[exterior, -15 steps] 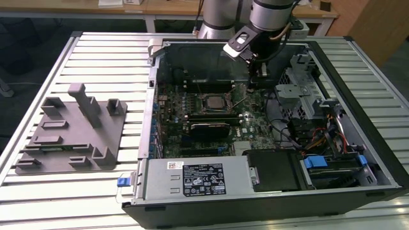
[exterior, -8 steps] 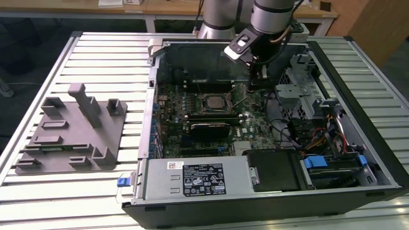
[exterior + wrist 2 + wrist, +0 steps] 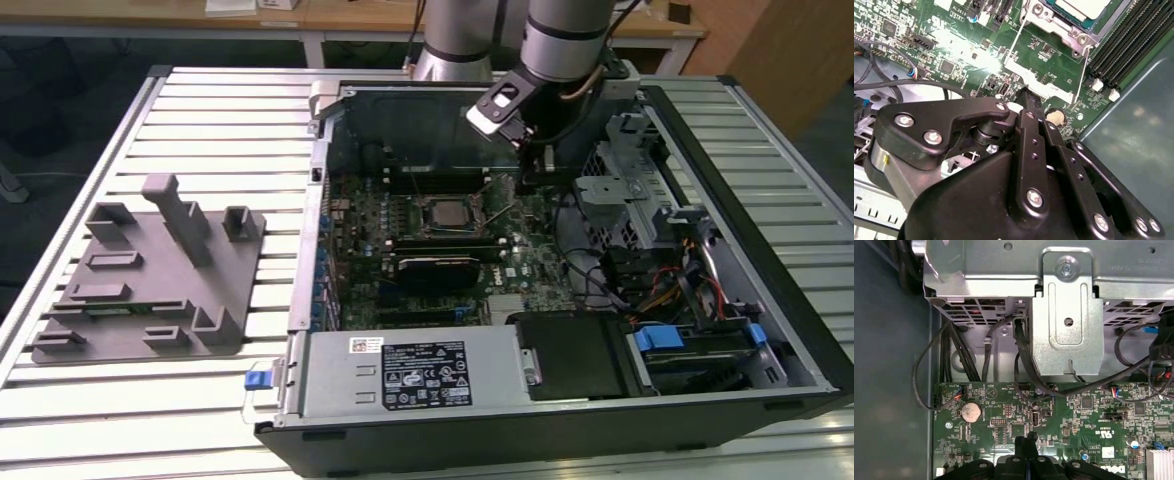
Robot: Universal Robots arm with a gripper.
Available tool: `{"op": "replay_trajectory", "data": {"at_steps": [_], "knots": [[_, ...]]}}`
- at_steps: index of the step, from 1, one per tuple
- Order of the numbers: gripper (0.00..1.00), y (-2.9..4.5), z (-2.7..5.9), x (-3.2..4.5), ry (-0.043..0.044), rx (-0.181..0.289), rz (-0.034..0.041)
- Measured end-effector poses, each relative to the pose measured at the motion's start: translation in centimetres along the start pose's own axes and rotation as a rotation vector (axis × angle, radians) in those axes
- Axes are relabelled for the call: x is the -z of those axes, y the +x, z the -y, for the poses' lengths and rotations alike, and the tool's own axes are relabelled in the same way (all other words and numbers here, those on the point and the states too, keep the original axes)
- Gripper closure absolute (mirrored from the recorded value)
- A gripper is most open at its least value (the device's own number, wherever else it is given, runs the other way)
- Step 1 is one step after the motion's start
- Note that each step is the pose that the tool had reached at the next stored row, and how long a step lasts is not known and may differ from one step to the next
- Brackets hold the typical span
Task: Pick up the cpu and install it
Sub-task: 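Close the cpu cover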
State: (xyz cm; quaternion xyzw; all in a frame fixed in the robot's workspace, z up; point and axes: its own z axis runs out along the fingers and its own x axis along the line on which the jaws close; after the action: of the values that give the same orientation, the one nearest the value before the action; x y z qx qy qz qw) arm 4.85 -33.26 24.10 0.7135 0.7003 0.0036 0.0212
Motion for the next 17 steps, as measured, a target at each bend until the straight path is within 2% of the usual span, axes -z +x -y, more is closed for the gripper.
{"op": "replay_trajectory", "data": {"at_steps": [11,14,17], "knots": [[0.89,0.0,0.23,-0.06,0.0003,0.0,-0.001],[0.89,-0.02,0.89,-0.04,-0.0012,0.0,-0.0024],[0.89,-0.04,2.04,0.01,-0.0053,0.0,-0.0047]]}}
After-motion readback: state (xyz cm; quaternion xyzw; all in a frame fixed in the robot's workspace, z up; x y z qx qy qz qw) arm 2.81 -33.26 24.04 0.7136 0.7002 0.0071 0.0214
